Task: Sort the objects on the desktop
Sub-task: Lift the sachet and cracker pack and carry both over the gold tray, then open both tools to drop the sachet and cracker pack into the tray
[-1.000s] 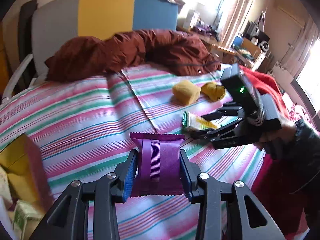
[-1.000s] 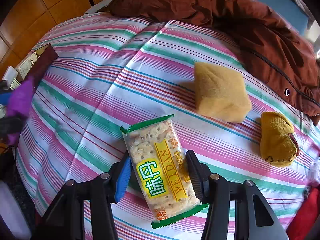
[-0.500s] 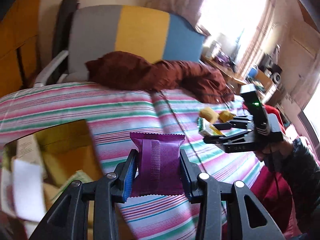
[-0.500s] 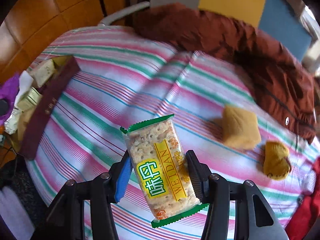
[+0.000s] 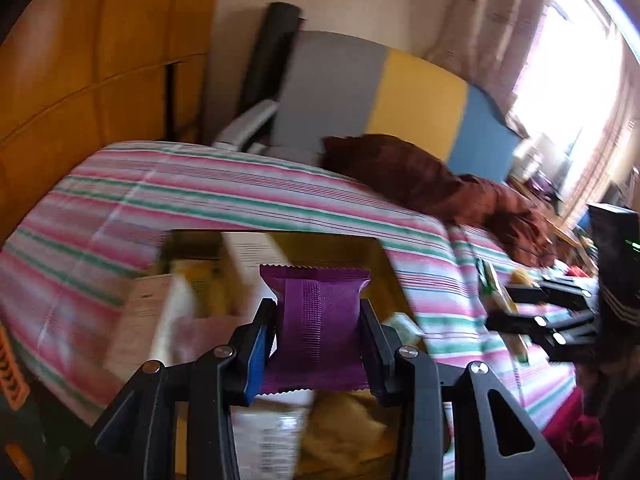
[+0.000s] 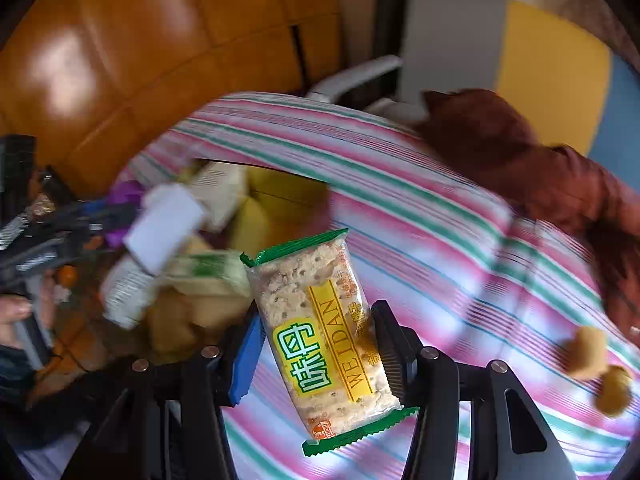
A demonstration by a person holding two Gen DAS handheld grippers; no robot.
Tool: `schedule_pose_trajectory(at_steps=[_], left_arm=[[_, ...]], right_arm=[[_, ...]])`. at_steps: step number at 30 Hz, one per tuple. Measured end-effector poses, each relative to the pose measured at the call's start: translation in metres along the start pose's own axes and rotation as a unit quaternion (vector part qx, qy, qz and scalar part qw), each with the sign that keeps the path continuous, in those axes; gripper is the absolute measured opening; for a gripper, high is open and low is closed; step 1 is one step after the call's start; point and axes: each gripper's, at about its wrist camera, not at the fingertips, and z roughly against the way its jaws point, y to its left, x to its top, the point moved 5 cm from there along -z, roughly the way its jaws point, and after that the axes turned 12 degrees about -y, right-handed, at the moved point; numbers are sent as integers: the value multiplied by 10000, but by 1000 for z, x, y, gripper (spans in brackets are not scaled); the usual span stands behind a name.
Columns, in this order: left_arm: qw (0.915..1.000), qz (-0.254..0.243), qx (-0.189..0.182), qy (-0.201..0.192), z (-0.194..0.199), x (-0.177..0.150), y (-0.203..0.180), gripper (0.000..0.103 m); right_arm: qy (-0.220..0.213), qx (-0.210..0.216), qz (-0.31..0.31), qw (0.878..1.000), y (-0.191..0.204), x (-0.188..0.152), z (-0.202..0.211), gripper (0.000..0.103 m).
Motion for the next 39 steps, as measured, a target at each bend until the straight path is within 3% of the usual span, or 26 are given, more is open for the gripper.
schedule_pose_trajectory(at_steps=[10,22,31,36,39], left_arm=[[9981,359,499,-59,-6,-12,55,40],[9977,398,512,219,-41,-29,63,41],[9975,492,471,207,-35,-26,61,57],[9970,433,636,112,-26,-23,60,69],[9969,430,654,55,-21,-21,60,70]], right_arm=[[-14,398,-183,9990,85,14,-43,53],[299,487,-778,9953,105,14,-84,54],[294,319,-612,9972,108,11,-94,54],[251,346,-577,9974,109,9,-91,56],[210,364,-578,9974,109,8,-88,56]])
